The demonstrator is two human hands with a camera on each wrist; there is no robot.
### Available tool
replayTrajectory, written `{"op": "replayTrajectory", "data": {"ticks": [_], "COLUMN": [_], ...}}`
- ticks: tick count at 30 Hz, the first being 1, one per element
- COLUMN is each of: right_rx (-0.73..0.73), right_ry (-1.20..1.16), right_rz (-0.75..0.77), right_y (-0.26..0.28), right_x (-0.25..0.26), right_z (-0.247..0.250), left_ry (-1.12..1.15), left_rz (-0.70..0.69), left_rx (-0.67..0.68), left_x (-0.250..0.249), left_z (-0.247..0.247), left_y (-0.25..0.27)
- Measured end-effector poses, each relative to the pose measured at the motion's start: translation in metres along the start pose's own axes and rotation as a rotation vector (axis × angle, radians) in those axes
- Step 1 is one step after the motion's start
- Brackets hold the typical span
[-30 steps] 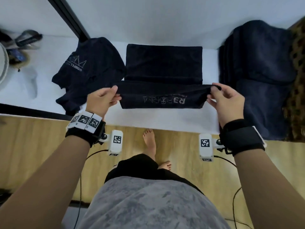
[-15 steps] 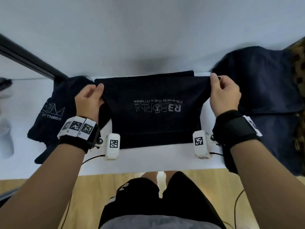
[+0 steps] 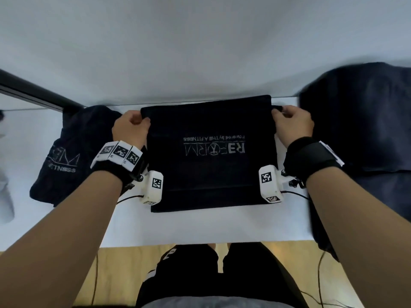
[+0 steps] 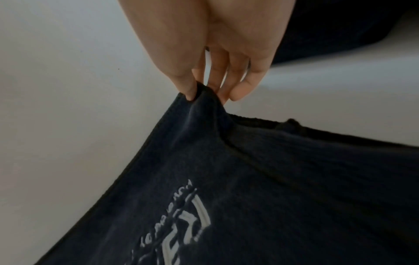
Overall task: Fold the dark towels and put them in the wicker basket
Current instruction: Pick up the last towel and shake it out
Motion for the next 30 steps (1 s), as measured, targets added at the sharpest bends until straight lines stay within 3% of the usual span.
{"op": "replayTrajectory", "data": {"ticks": [3,7,13,16,20,24,30], "right_rx": [0.015,0.057,0.084,0.115,0.08,0.125,-0.061], "right_ry": [-0.003,0.077,0.075,0.122,0.181,0.141,-0.13], "right_rz": [0.028,0.071,0.081,0.096,0.176,0.158,0.13], "right_y": [-0.012,-0.021,-0.026,-0.024,-0.021,-0.01,0.036], "right_x": [0.01,0.019,0.026,0.029,0.038,0.037,0.024], "right_z": [-0.006,-0.015,-0.023,-0.028,-0.032,-0.03,0.025], "left_ry": [-0.079,-0.137,-0.1,-0.084,0.04,0.162,0.196], "left_rz": [-0.027,-0.089,0.039,0.032,-0.035,-0.097,-0.036], "left_rx": [0.083,0.075,0.237,0.282,0.259,0.189,0.056], "left_x": [-0.008,-0.02,-0.02,-0.017,-0.013,-0.004,0.01], "left_z": [-0.007,-0.013,-0.017,-0.012,0.003,0.021,0.045], "left_y": [-0.007,-0.013,-0.011,-0.006,0.004,0.025,0.061]}}
Point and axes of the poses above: each hand's wrist, its own y-axis away from the middle knuckle, its own z-axis out of the back of the hand, x = y × z, the point moved 3 cm from there along -y, towards the middle knuckle, and after that the axes turned 4 degrees about y, right-handed, at the moved point
